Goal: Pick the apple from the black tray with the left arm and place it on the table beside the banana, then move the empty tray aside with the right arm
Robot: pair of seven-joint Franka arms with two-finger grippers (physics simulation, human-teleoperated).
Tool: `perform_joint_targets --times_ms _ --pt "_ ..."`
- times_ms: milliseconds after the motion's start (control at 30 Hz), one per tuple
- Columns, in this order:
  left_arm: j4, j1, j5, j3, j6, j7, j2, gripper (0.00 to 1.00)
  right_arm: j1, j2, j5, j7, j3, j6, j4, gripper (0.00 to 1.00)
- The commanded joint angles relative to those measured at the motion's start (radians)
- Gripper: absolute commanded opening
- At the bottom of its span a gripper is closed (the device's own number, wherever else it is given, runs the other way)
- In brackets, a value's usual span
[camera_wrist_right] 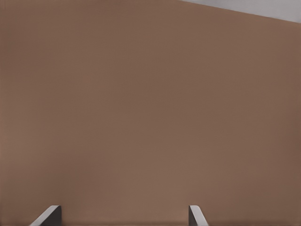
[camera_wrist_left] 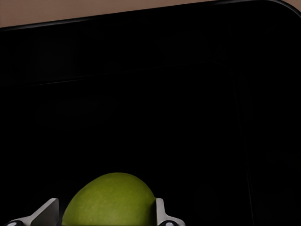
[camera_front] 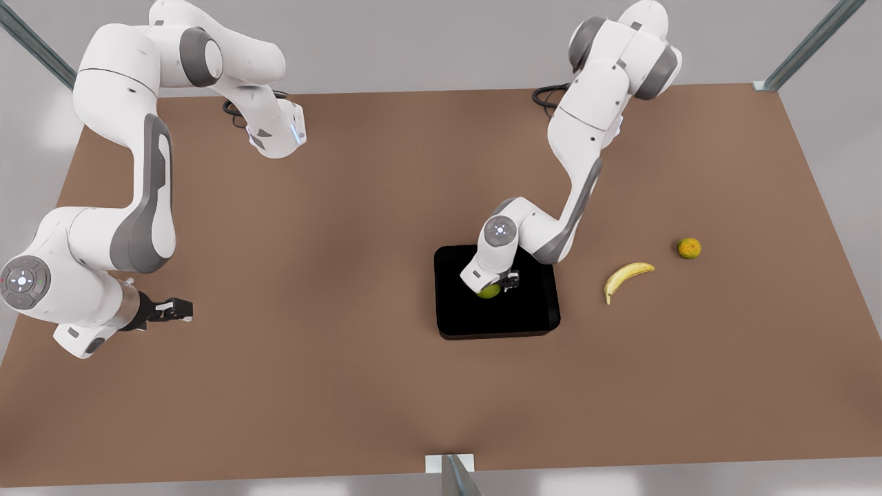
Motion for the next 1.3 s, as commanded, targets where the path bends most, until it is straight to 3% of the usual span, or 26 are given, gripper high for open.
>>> perform_joint_targets --times_ms 0,167,200,233,333,467,567,733,833,900,967,1067,1100,1267 --pt "0.000 0.000 0.002 0.000 0.053 -0.076 0.012 1.00 0.000 -0.001 0.001 0.029 0.000 0.000 0.001 1.00" --pt "-0.005 -0.002 0.002 0.000 0.065 -0.079 0.028 1.00 0.000 -0.001 0.001 0.029 0.000 0.000 0.001 1.00" --pt "-0.005 -0.003 0.002 0.000 0.065 -0.094 0.026 0.97 0.000 -0.001 0.001 0.029 0.000 0.000 0.001 1.00" --pt "-0.005 -0.003 0.004 0.002 0.062 -0.101 0.025 0.81 0.000 -0.001 0.001 0.029 0.000 0.000 0.001 1.00" --pt "-0.038 -0.003 0.037 0.002 0.051 -0.107 -0.009 0.82 0.000 -0.001 0.001 0.029 0.000 0.000 0.001 1.00" --pt "-0.051 0.024 0.048 0.014 -0.312 0.094 -0.207 0.82 0.000 -0.001 -0.001 0.029 0.001 0.000 0.001 1.00" --pt "-0.025 0.199 0.050 0.018 -0.460 0.533 -0.279 0.81 0.093 -0.007 0.001 0.186 0.004 -0.016 0.027 1.00" --pt "-0.049 0.537 0.082 0.021 -0.266 1.117 -0.244 0.81 0.416 -0.023 0.001 0.741 -0.006 -0.065 0.071 1.00" --pt "-0.126 0.655 0.082 0.021 -0.069 1.265 -0.202 0.81 0.449 -0.004 0.001 0.999 0.116 -0.054 0.091 1.00" --pt "-0.281 0.680 0.160 0.075 0.182 1.265 -0.201 0.81 0.508 0.034 0.001 1.143 0.152 -0.007 0.089 1.00" --pt "-0.350 0.695 0.162 0.092 0.263 1.266 -0.201 0.81 0.548 0.075 0.001 1.353 0.202 0.140 0.085 1.00" --pt "-0.356 0.701 0.162 0.112 0.263 1.292 -0.201 0.82 0.586 0.078 0.067 1.625 0.204 0.237 0.051 1.00" --pt "-0.356 0.701 0.162 0.113 0.263 1.292 -0.201 1.00 0.568 0.077 0.091 1.625 0.201 0.237 0.053 1.00" --pt "-0.348 0.699 0.157 0.117 0.245 1.266 -0.228 1.00 0.560 0.129 0.120 1.635 0.202 0.381 0.001 1.00"
